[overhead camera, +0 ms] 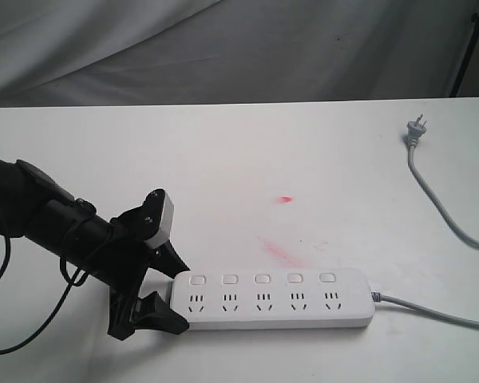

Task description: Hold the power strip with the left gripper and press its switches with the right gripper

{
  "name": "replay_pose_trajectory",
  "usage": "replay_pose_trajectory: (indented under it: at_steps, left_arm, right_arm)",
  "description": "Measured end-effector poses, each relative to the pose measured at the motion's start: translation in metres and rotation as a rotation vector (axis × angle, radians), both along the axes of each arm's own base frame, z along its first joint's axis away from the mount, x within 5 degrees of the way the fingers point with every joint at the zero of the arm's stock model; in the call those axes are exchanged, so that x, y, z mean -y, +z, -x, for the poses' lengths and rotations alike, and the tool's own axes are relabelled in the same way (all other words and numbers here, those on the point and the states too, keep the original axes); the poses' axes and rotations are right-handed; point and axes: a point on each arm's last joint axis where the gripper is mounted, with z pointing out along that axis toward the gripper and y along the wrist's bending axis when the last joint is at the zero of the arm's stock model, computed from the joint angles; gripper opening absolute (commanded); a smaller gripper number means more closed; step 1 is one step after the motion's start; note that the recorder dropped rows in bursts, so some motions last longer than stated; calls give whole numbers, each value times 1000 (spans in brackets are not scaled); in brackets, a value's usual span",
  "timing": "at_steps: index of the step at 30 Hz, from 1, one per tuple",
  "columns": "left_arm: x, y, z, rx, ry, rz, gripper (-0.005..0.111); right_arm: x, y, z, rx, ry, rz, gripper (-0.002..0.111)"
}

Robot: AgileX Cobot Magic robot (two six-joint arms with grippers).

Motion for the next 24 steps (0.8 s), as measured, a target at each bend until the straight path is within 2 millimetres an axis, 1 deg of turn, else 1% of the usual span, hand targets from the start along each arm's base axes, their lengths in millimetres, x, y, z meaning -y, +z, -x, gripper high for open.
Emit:
replay_pose_trajectory:
  at_steps: [5, 24]
  left_arm:
    - [0, 0, 0, 0, 0, 0, 56]
    - [0, 0, 0, 0, 0, 0, 56]
  right_arm:
    - [-1, 0, 0, 0, 25, 10, 0]
    - [-1, 0, 0, 0, 25, 13, 0]
